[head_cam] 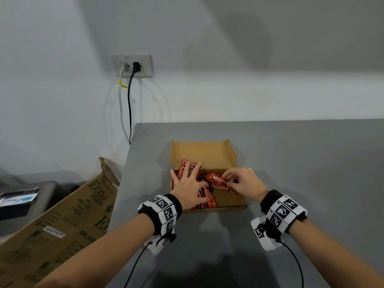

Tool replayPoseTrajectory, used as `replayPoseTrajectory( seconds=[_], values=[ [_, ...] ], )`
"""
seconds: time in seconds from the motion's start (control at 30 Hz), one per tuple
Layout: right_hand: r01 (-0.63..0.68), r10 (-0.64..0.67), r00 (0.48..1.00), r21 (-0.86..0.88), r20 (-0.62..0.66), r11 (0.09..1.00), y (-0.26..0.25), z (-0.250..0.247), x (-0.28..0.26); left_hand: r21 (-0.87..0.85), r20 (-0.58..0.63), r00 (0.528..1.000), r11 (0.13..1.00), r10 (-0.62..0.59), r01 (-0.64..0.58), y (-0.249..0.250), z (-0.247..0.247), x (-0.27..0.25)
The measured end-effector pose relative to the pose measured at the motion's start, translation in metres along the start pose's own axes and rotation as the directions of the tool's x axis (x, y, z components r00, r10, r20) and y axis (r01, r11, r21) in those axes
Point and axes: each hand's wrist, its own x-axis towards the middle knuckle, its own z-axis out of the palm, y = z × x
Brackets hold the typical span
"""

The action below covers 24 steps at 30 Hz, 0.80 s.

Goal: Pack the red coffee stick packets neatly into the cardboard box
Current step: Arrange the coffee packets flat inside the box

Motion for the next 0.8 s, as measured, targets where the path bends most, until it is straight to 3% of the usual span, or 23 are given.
replayPoseTrajectory(
  seconds=[0.23,0.47,0.8],
  values=[
    [0.075,-0.021,0.983,-0.298,0.183,0.952,-0.001,0.000,-0.002,-0.013,-0.001,1.000,1.000,0.003,-0.003,0.000,-0.001,-0.001],
    [0.051,0.032,0.990,-0.569,0.135,0.821,-0.005,0.013,0.005,-0.022,-0.012,1.000,1.000,-0.001,0.001,-0.001,0.001,0.000],
    [0.006,0.036,0.997,-0.569,0.061,0.822,-0.002,0.016,0.009,-0.011,-0.002,1.000,1.000,0.012,-0.012,0.000,-0.002,-0.002]
  ],
)
